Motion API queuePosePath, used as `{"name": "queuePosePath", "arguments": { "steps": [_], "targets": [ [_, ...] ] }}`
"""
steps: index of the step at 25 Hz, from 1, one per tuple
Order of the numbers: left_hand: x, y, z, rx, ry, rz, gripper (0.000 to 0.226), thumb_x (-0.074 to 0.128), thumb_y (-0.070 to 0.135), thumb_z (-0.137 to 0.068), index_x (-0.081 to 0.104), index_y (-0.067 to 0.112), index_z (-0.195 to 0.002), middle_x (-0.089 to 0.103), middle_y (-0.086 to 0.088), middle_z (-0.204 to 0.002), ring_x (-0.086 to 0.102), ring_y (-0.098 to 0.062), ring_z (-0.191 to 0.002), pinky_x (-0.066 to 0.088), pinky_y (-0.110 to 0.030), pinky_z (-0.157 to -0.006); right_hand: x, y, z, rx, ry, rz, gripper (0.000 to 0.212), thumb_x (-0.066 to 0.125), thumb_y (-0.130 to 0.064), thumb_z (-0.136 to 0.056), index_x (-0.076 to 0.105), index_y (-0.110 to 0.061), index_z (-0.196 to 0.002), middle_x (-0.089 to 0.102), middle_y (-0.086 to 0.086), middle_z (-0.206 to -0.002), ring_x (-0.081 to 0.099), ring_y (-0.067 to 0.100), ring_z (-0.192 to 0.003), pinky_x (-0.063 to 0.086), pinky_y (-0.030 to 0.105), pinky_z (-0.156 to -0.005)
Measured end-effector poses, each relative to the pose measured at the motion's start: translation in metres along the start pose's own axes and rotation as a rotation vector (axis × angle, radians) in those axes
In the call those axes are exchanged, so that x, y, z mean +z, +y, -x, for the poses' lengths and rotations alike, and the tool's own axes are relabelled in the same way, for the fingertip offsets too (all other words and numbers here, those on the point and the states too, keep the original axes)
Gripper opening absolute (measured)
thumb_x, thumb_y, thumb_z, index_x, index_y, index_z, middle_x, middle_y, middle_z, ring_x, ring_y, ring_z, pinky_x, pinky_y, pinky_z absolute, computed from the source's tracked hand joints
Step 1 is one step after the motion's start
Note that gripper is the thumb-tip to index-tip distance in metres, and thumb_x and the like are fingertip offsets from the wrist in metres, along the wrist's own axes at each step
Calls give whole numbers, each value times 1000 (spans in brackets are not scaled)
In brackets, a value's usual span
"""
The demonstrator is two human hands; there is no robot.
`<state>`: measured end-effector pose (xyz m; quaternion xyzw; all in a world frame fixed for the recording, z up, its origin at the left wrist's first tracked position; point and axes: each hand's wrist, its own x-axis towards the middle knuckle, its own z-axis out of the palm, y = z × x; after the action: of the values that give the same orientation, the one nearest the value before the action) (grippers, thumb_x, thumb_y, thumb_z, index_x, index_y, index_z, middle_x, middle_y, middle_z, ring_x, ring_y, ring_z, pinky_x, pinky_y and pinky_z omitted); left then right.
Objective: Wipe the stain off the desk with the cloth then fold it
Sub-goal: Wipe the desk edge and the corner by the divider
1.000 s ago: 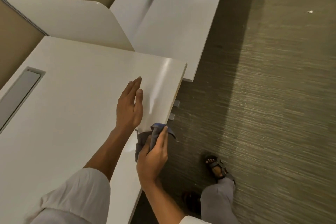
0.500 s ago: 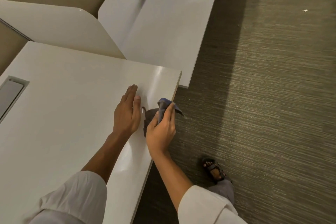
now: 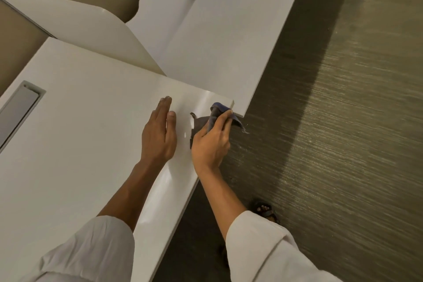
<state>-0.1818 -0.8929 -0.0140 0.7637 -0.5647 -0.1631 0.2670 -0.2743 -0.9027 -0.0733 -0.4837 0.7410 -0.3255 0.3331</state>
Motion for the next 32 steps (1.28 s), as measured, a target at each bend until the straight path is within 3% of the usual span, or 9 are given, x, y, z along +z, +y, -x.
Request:
{"name": "queuePosePath", "arguments": {
  "steps": [6,9,12,16,20,22,24,26,32],
  "targets": [
    [-14,16,27,-60,93,32,58,24,43,-100,40,15,-148,41,-5,-154,35,-20,-144,29,-40,-118,-14,-29,-74,57,47,-47,49,52,-15,-97,40,-1,-142,50,17,-142,63,41,-112,55,46,-83],
    [-16,32,41,-116,110,50,63,22,47,-97,39,15,-148,40,-5,-155,35,-22,-144,29,-42,-119,-17,-35,-101,134,-8,-218,24,51,-12,-97,59,-6,-119,65,14,-123,65,38,-107,52,51,-87],
    [-22,45,54,-119,131,92,62,23,46,-97,40,14,-147,41,-5,-154,36,-22,-143,30,-43,-118,-31,-20,-114,297,-126,-568,33,51,-13,-100,60,-10,-131,67,13,-125,63,29,-112,52,41,-97],
    [-35,44,63,-101,195,99,58,25,44,-100,41,14,-147,44,-6,-152,38,-22,-142,30,-41,-118,-65,30,-123,600,-70,-943,32,53,-22,-99,63,-11,-127,70,10,-107,66,22,-89,51,22,-64],
    [-35,37,68,-100,203,107,54,25,42,-102,42,14,-146,45,-5,-152,39,-22,-141,30,-40,-117,-91,99,-57,758,-188,-1040,49,37,-45,-103,50,-13,-138,61,4,-120,58,20,-111,44,34,-93],
    [-31,34,66,-103,182,109,55,24,43,-102,42,15,-146,45,-6,-151,39,-22,-141,30,-39,-117,-93,127,-21,913,-184,-1172,42,35,-38,-105,57,-10,-128,62,2,-100,60,18,-93,44,33,-90],
    [-24,31,69,-106,143,102,55,25,43,-102,42,16,-146,45,-5,-151,40,-23,-141,30,-36,-116,-89,144,11,1129,-228,-1306,40,38,-38,-104,65,-9,-99,61,5,-81,55,18,-76,44,29,-77],
    [-18,30,72,-121,111,108,56,25,45,-101,42,17,-146,45,-4,-151,40,-22,-141,29,-34,-115,-84,148,36,1221,-260,-1272,42,41,-38,-103,61,-9,-81,56,7,-73,50,20,-69,42,28,-66],
    [-10,27,85,-124,36,136,63,24,51,-97,44,16,-145,46,-5,-151,41,-22,-140,32,-41,-117,-78,117,65,1128,-109,-1449,49,50,-43,-97,78,-13,-69,70,6,-70,66,20,-63,53,28,-58]
  ]
}}
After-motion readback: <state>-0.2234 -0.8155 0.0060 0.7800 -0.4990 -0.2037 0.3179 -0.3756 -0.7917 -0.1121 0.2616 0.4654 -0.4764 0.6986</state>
